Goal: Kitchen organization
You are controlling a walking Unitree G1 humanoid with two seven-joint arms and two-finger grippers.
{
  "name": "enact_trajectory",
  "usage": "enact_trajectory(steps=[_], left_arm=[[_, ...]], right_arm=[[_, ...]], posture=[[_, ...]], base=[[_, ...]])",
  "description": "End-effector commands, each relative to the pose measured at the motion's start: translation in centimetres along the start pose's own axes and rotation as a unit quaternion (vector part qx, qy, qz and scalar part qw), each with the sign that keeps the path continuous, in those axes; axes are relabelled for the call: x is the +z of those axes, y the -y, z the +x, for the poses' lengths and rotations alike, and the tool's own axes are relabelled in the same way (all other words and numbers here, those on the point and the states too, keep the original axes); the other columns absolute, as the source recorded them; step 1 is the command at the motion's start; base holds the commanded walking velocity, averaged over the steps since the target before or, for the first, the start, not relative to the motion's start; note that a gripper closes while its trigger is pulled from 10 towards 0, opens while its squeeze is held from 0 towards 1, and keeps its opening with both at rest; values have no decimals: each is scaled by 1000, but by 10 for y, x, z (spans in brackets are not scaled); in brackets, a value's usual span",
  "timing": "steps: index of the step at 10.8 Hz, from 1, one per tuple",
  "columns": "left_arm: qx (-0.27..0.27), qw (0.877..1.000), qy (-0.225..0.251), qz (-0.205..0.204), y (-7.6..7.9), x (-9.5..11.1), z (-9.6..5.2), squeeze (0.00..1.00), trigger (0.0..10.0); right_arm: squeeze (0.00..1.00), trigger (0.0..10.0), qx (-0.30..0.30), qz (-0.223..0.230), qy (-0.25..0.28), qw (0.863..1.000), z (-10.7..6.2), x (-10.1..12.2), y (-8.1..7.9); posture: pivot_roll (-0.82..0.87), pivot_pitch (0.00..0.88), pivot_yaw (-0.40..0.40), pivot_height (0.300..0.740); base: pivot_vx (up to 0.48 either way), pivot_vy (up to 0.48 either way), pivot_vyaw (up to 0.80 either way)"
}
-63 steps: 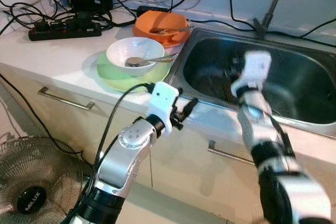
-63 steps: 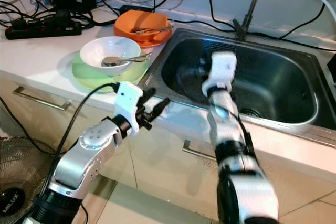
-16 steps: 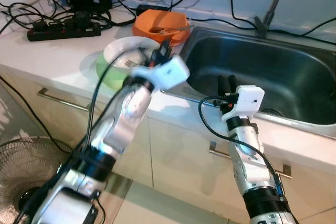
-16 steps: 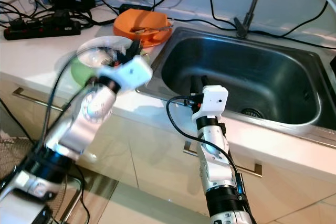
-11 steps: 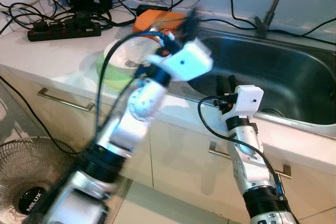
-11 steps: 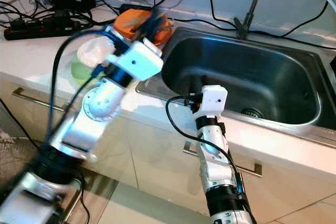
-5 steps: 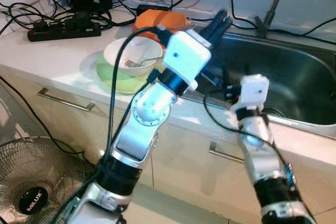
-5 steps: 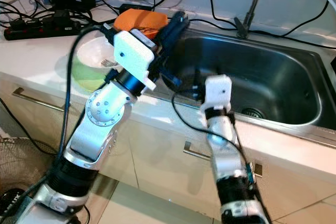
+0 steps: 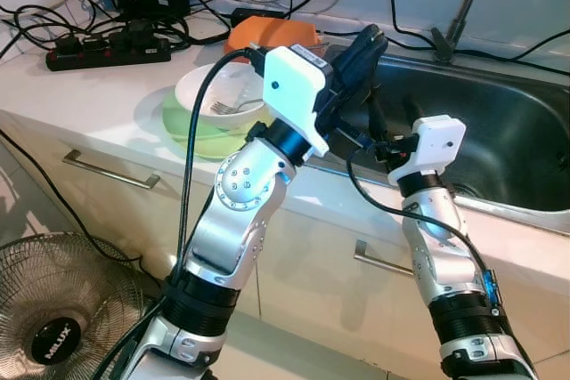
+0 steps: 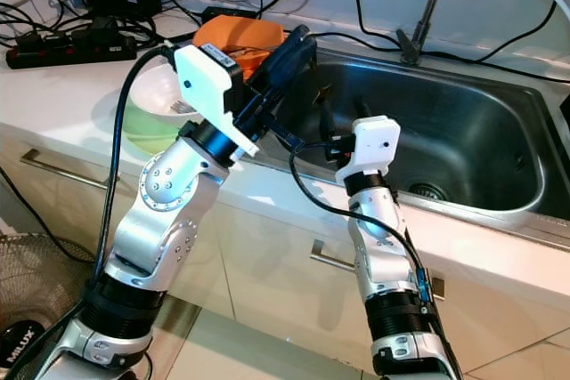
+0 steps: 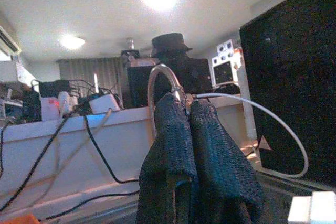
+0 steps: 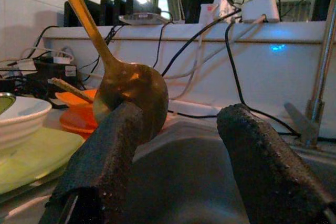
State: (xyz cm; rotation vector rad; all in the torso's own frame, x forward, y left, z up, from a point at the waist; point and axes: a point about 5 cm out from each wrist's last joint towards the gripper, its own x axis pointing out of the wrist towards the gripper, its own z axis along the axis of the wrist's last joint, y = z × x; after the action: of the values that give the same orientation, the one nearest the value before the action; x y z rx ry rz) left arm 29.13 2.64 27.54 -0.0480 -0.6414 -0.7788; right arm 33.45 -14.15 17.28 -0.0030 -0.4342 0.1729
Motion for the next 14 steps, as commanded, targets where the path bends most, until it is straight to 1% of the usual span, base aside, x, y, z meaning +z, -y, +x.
enact_trajectory(steps=[1, 5, 7, 8, 9, 10, 11, 13, 14], left_arm=[[-10, 1000, -3, -8, 2, 0, -2, 0, 10000], [-29, 998, -33, -40, 6, -10, -8, 0, 10000], [-28, 998, -38, -41, 5, -12, -9, 0, 10000], [-15, 999, -37, -27, 1, -12, -8, 0, 10000], [5, 999, -36, -8, -5, -12, -8, 0, 10000], [36, 999, -34, 17, -13, -10, -8, 0, 10000], [52, 998, -33, 34, -18, -9, -8, 0, 10000], [66, 996, -33, 51, -22, -10, -9, 0, 10000], [68, 995, -32, 61, -23, -11, -8, 0, 10000]], right_arm=[[0, 10000, 2, 12, 26, 1000, 8, 12, -1], [0, 10000, 10, 26, 36, 999, 11, 17, -4], [0, 10000, 15, 34, 35, 999, 11, 18, -5], [0, 10000, 41, 36, 23, 998, 9, 15, -11], [0, 10000, 52, 29, 16, 998, 6, 11, -13], [0, 10000, 50, 21, 10, 998, 4, 9, -11], [0, 10000, 45, 18, 4, 999, 2, 7, -6], [0, 10000, 42, 14, 2, 999, -1, 8, -1], [0, 10000, 45, 24, 2, 999, -2, 9, 0]], posture=[[200, 49, 1, 740], [202, 48, 3, 740], [197, 48, 6, 740], [200, 49, 5, 740], [201, 48, 5, 740], [201, 48, 4, 740], [201, 51, 4, 740], [198, 53, 4, 740], [196, 54, 4, 740]], base=[[0, 0, 0], [0, 0, 0], [0, 0, 0], [0, 0, 0], [0, 0, 0], [0, 0, 0], [0, 0, 0], [0, 0, 0], [0, 0, 0]])
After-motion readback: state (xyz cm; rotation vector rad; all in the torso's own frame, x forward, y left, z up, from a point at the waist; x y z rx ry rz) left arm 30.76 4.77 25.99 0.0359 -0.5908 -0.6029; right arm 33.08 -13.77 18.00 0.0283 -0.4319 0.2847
